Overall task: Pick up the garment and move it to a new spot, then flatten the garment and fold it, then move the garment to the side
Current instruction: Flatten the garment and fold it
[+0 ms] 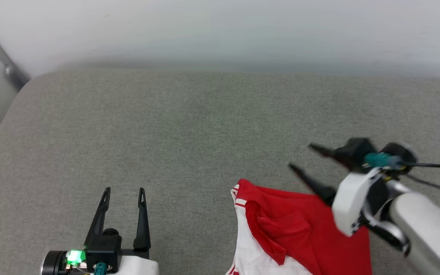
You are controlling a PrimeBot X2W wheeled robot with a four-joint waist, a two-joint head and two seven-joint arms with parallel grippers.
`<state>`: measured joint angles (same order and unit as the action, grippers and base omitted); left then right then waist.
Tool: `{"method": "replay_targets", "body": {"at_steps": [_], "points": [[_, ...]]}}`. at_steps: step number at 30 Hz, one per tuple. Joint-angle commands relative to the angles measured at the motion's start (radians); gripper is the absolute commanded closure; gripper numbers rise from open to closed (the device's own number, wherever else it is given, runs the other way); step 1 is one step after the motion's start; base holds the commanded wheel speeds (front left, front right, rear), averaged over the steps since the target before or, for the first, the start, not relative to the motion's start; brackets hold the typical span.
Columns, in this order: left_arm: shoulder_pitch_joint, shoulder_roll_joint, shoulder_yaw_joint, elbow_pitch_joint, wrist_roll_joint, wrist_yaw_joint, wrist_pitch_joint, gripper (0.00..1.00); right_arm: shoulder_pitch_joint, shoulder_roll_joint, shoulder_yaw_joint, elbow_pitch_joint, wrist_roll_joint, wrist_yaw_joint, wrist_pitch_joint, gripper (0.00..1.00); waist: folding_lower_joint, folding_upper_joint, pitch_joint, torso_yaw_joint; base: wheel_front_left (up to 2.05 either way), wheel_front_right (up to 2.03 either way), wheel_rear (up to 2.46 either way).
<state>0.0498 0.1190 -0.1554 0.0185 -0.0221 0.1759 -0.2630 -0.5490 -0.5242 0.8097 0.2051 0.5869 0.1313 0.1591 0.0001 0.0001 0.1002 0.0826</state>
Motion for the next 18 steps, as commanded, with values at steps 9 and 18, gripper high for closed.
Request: {"method": "replay_targets", "body": {"at_steps": [9, 18], "points": [[0.029, 0.000, 0.015, -0.001, 0.008, -0.009, -0.002, 0.00, 0.174, 0.073, -0.451, -0.004, -0.247, -0.001, -0.266, 0.00, -0.0001, -0.0001, -0.026, -0.036, 0.00, 0.00, 0.00], [0.049, -0.002, 0.015, 0.001, 0.010, -0.017, -0.002, 0.00, 0.404, 0.281, -0.766, -0.046, -0.409, -0.001, -0.411, 0.00, -0.0001, -0.0001, -0.065, -0.046, 0.00, 0.00, 0.00]]}}
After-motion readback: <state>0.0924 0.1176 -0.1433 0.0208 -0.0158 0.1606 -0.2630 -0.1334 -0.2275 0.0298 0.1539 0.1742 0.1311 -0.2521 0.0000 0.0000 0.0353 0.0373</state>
